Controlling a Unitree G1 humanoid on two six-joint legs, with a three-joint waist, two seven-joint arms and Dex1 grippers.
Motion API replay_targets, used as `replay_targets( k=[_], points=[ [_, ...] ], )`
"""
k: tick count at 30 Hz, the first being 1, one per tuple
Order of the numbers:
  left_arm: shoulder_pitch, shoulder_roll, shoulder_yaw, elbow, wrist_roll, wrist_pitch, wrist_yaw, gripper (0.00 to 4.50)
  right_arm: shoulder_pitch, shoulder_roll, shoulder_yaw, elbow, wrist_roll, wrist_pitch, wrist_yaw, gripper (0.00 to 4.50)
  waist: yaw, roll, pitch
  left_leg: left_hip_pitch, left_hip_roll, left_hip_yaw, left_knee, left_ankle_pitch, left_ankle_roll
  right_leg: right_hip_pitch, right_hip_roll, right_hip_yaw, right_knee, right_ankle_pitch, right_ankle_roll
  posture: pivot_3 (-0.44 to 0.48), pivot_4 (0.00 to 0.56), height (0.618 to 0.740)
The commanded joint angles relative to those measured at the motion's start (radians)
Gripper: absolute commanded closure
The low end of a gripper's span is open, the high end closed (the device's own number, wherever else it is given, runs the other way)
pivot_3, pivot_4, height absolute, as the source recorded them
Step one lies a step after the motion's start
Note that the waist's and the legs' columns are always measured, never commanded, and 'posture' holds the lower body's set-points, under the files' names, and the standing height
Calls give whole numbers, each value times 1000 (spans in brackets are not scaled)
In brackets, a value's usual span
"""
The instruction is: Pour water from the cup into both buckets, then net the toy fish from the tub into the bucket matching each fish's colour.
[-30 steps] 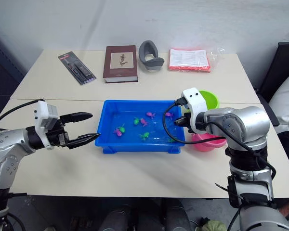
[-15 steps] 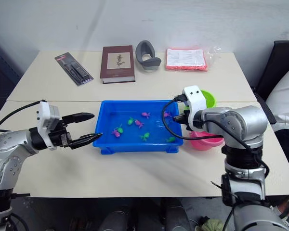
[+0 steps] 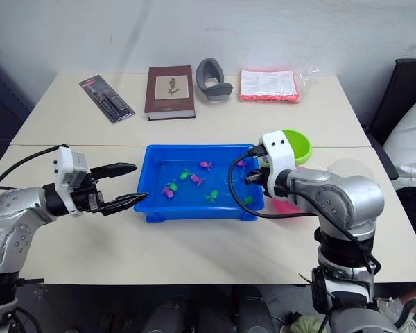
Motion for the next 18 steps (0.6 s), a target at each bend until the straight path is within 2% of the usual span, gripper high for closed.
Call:
replay_targets(
  k=[1, 5, 10, 18],
  points=[
    [-8, 17, 16, -21, -14, -2, -11, 11, 24, -1, -41, -14, 60, 16, -10, 4500, 0, 0, 0, 0, 0, 0, 0, 0, 0, 0, 0, 0, 0, 0, 0, 0, 150, 740],
    [-19, 20, 12, -13, -11, -4, -16, 11, 36, -21, -43, 17, 138, 16, -40, 4500, -1, 0, 0, 0, 0, 0, 0, 0, 0, 0, 0, 0, 0, 0, 0, 0, 150, 740],
    [-26, 18, 9, -12, -7, -4, -20, 11, 23, 8, -91, 54, 154, 16, -157, 4500, -1, 0, 0, 0, 0, 0, 0, 0, 0, 0, 0, 0, 0, 0, 0, 0, 150, 740],
    [-27, 14, 10, -15, -9, -1, -17, 11, -31, 124, -124, 98, 112, 16, -283, 4500, -1, 0, 0, 0, 0, 0, 0, 0, 0, 0, 0, 0, 0, 0, 0, 0, 150, 740]
  ],
)
